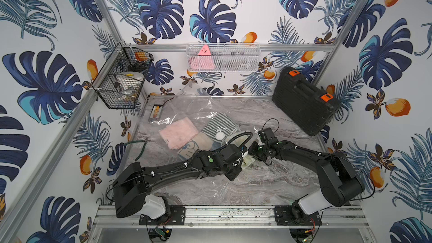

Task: Place the folded towel into the vacuum bag
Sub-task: Place the towel in the vacuum bag.

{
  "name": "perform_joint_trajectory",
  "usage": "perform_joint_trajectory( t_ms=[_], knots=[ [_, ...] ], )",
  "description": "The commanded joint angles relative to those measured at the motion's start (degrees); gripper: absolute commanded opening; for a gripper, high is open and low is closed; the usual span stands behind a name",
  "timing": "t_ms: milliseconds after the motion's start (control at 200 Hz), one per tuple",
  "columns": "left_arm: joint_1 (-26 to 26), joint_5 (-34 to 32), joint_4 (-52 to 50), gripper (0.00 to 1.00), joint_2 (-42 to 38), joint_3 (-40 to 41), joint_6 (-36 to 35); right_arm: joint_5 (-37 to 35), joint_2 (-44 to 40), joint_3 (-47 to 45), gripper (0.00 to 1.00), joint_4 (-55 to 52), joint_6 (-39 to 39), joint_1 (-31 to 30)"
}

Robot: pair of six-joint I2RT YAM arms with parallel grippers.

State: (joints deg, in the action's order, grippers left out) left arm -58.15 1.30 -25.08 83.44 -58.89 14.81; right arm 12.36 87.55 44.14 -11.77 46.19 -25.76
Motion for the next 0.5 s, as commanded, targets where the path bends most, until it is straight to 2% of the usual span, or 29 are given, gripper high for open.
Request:
perform_joint_trajectory(
  t_ms=[0, 100, 180, 260, 325, 495],
  knots=[
    [1.0, 3.6, -2.5, 0.13, -0.9, -0.4, 0.1, -4.0, -4.7, -1.1, 0.62, -8.9, -3.0, 0.3],
    [5.2, 4.9, -5.3, 0.29, -4.4, -1.1, 2.1, -4.4, -9.6, -2.1, 0.71, -17.1, -3.6, 1.3],
    [10.5, 4.4, -5.7, 0.33, -7.1, -1.2, 3.4, -2.2, -13.2, -5.0, 0.73, -19.4, -1.7, 1.3],
    [16.0, 3.4, -3.4, 0.33, -7.5, -0.8, 4.8, 2.2, -15.9, -8.5, 0.72, -17.1, 2.5, -0.1],
    [19.5, 3.1, -0.7, 0.3, -5.6, -0.9, 6.4, 2.9, -16.4, -9.6, 0.72, -15.7, 6.3, -2.2],
    [22.6, -3.6, 7.6, 0.16, 0.3, 1.5, 13.2, 4.4, -14.2, -10.5, 0.68, -6.7, 13.5, -3.7]
  ],
)
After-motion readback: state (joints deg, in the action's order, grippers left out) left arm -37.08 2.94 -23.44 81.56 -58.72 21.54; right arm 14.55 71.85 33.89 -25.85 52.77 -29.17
